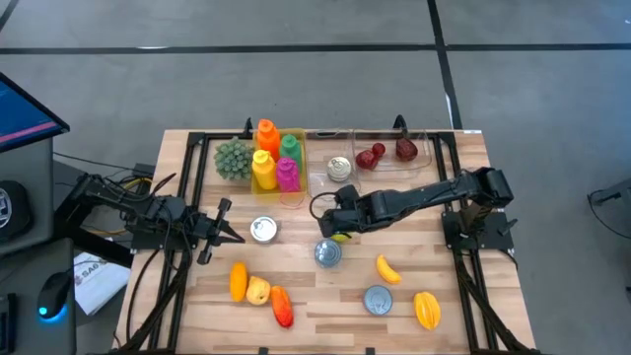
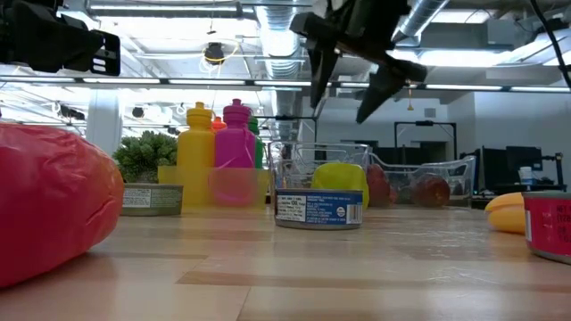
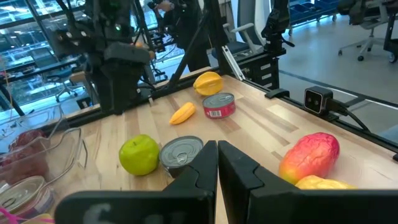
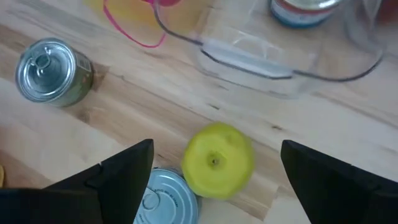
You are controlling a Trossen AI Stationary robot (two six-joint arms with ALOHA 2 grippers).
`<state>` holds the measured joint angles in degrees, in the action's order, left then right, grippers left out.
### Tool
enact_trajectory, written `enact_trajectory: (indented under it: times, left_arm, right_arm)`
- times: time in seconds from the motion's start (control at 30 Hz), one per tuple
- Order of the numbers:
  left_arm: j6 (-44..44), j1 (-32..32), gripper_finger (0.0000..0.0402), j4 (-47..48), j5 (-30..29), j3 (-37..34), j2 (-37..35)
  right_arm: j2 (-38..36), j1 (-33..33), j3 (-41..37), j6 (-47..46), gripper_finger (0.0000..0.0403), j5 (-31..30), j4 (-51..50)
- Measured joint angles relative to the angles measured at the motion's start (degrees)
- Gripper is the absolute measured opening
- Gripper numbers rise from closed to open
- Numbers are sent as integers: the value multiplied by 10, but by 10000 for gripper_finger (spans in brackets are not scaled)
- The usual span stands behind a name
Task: Pick & Place Food Item
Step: Put the green apple into the right transparent bin
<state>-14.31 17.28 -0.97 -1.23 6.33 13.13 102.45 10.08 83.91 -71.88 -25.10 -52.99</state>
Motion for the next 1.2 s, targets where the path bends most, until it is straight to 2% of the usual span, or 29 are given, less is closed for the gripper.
enact_trajectory:
  times: [0.33, 1.2]
  left_arm:
    - [2, 0, 2, 0, 0, 0, 0]
    - [2, 0, 2, 1, 0, 0, 0]
  right_arm:
    - [0, 0, -58, 6, 346, 13, 87]
    - [0, -1, -140, -7, 346, 17, 198]
